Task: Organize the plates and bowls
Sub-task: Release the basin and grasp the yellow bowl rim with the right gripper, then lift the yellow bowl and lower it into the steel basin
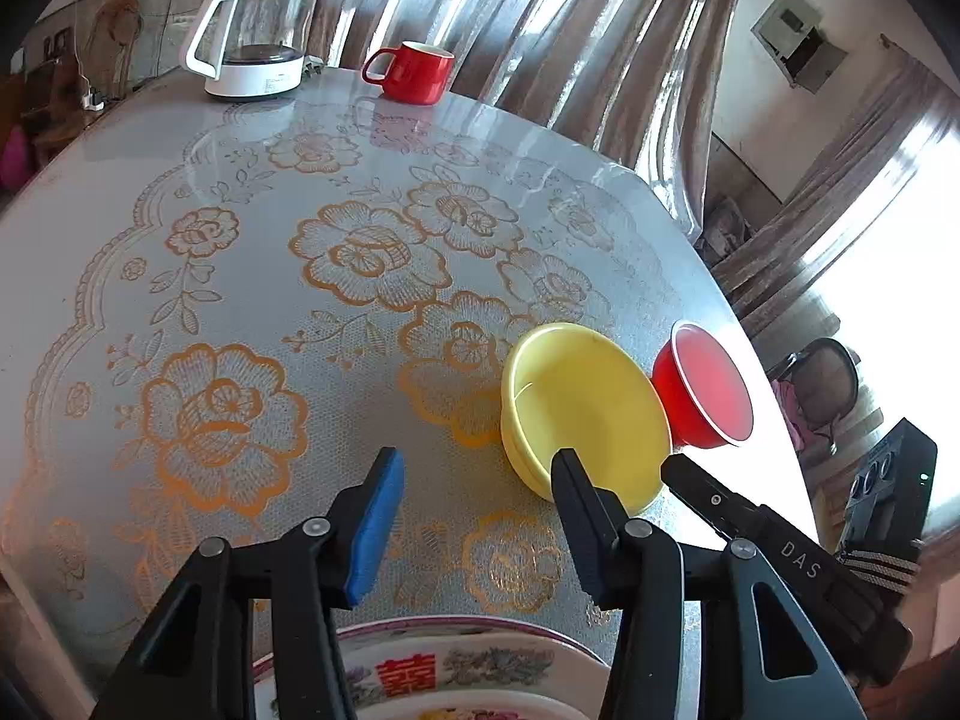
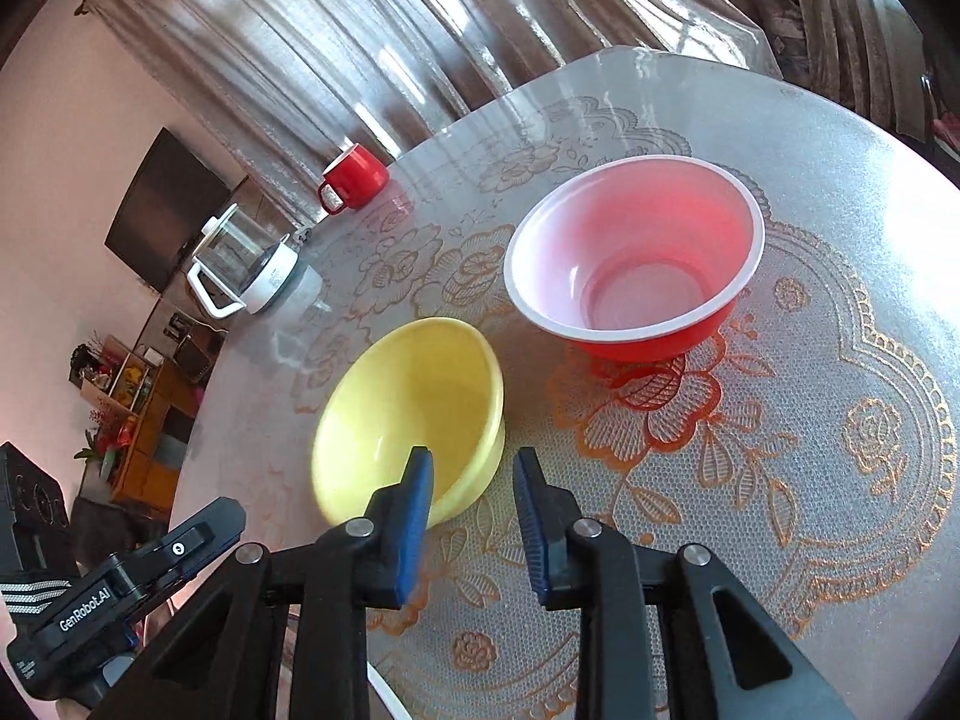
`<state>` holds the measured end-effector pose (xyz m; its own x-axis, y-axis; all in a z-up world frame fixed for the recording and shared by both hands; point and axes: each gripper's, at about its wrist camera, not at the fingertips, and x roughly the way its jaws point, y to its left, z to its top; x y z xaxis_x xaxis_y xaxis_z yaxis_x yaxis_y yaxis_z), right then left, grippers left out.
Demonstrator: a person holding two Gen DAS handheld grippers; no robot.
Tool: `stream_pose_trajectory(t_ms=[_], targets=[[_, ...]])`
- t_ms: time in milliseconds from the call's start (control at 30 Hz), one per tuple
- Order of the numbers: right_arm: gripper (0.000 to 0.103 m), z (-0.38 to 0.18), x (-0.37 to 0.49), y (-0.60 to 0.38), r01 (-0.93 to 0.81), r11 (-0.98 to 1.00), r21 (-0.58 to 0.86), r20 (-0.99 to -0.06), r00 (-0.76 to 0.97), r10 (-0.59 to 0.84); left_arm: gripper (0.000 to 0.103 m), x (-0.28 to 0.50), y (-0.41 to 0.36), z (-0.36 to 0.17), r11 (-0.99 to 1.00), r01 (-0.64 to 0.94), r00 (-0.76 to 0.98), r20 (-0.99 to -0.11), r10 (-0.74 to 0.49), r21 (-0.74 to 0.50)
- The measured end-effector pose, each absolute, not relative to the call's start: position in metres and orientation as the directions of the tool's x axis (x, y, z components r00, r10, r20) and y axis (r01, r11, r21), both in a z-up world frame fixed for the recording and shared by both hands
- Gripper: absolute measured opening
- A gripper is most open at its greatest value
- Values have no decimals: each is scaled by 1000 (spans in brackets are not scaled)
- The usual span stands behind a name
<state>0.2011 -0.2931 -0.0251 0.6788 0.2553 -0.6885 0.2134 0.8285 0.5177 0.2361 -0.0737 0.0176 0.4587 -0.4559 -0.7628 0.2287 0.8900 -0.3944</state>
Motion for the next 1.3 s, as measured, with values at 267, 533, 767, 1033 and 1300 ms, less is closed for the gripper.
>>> stream_pose_trajectory(t_ms=[267,533,767,1033,1300], targets=[[16,-31,208,-292,195,842,503,-695,670,260,34,254,-88,1,888,216,424,-780,-460,-406],[15,-31,209,-291,185,846,499,-697,666,266,17,250,-101,3,871,257,407,-770,-491,-419],[15,-31,200,-288,185,843,504,-701,658,275,17,232,-93,13,866,283,435,-749,-499,-412],[15,-19,186,-276,149,841,521,-682,665,305,17,201,-72,29,869,296,481,-723,-495,-397],[15,2,170,-244,58,849,525,-652,669,357,18,169,-33,49,892,266,557,-697,-451,-364]])
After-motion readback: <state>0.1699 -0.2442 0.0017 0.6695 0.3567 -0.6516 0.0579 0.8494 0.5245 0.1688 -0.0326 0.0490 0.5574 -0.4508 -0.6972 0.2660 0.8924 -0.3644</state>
